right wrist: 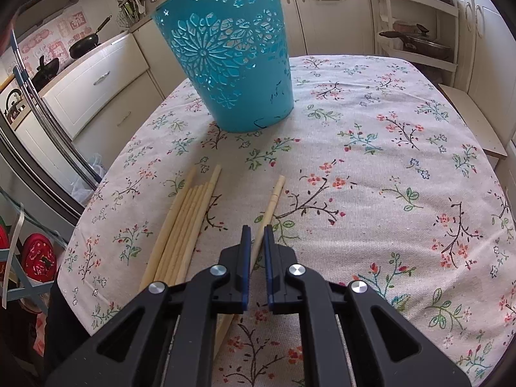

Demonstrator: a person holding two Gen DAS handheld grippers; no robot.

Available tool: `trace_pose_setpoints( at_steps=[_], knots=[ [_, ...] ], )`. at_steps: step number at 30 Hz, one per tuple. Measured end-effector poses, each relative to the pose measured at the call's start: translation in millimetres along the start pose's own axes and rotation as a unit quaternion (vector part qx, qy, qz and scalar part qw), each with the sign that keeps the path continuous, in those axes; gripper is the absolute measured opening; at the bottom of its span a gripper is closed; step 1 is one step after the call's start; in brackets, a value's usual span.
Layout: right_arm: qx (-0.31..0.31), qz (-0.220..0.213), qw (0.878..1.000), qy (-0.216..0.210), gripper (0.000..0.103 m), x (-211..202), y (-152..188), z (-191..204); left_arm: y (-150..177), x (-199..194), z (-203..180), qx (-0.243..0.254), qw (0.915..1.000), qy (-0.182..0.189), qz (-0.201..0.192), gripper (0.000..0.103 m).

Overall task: Organize utensils
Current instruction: 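Carry the chopstick over the turquoise cup and drop it in with the left gripper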

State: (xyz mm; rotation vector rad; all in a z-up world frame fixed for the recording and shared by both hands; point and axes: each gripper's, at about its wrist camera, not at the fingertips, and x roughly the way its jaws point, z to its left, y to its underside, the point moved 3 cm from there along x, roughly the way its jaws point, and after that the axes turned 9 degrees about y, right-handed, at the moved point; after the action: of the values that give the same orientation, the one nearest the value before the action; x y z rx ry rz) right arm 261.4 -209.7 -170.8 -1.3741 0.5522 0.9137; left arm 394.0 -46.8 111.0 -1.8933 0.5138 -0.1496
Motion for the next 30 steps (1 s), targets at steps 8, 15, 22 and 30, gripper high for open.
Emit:
trace_pose_setpoints(
  at_steps=[8,15,22,30],
  knots=[
    [0.013,0.003,1.000,-0.017,0.008,1.0,-0.3,-4.0,30.4,72.2,19.4,0.003,0.9986,-0.053,0.006,0.005],
    [0.004,0.001,1.000,-0.012,0.008,0.9,0.0,-2.4,67.7,87.0,49.5,-0.003,0.9948,-0.093,0.044,0.005],
    [-0.009,0.009,1.000,0.001,0.008,0.2,-0.5,0.9,87.7,83.8,54.6,0.010,0.9889,-0.107,0.103,0.011],
    [-0.033,0.008,0.999,0.038,0.018,0.4,0.5,14.6,90.6,1.4,74.5,-0.027,0.9859,-0.140,0.087,0.057]
  ],
)
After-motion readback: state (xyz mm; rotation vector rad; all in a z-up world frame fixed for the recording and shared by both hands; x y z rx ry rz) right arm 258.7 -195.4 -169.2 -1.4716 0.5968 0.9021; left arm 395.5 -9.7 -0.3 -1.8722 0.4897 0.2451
